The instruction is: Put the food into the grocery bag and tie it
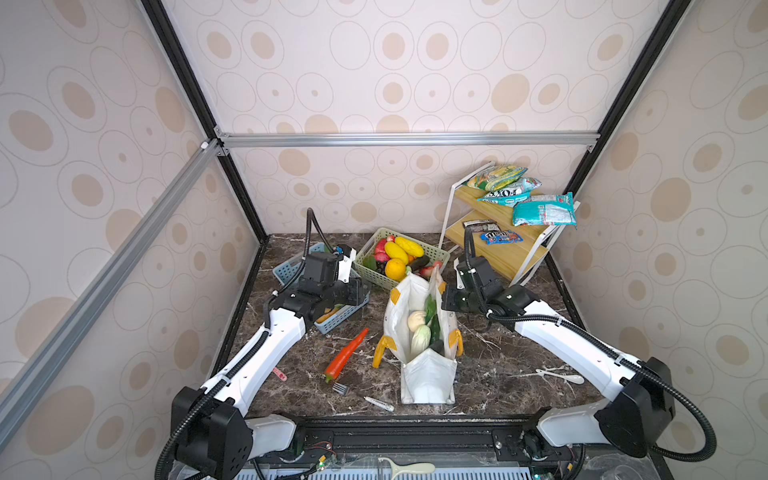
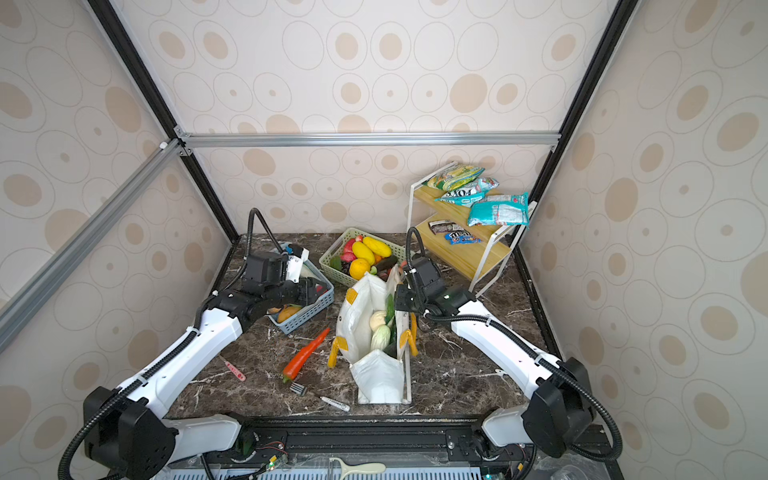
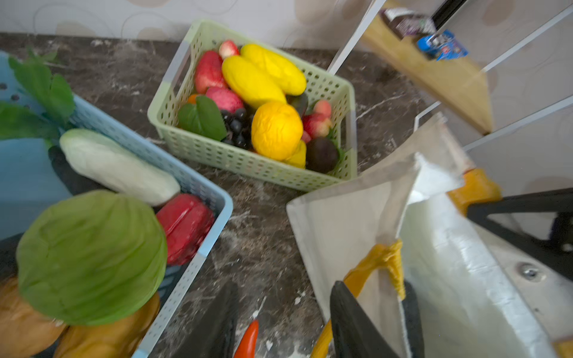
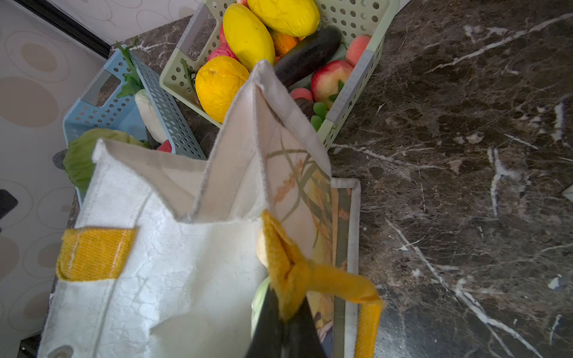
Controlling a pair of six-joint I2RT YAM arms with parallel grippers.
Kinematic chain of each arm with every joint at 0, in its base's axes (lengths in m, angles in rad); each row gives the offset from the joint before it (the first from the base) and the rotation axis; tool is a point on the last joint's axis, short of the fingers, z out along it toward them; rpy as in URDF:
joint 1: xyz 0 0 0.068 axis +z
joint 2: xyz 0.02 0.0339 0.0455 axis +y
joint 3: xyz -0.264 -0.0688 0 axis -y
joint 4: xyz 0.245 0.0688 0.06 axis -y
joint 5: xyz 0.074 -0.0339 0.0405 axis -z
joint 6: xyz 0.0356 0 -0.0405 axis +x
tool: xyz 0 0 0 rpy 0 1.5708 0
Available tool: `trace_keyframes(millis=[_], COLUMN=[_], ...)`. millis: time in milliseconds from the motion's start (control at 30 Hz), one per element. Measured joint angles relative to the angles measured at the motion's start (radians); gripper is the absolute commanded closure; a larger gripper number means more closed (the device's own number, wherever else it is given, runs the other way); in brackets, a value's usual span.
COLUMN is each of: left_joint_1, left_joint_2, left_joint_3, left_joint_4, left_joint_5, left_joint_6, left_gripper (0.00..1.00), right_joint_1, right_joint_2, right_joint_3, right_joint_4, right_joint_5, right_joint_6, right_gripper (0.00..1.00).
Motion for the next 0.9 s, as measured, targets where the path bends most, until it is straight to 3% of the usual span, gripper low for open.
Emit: trace_keyframes(millis=[167,533,900], left_joint_1=[-0.013,-0.138,-0.148], left_joint_2=[-0.031,-0.037,0.054], left_joint_3=[-0.032,-0.128,-0.216], left_joint_4=[-0.105,-0.267,-0.224], left_joint_5=[-0.063,-0.199,-0.334], left_joint_6=[0.01,-0.03,-0.132], left_gripper=[0.48,0.39,0.38], right_joint_1=[0.0,0.0,-0.002], right_joint_2=[0.006,0.007,0.007], right_joint_3=[0.0,0.0,-0.006], right_joint_4=[0.004,0.008,0.014], right_joint_5=[0.0,0.0,0.001], right_joint_6=[-0.001,-0.001,-0.005], right_gripper=[1.0,1.0,1.0])
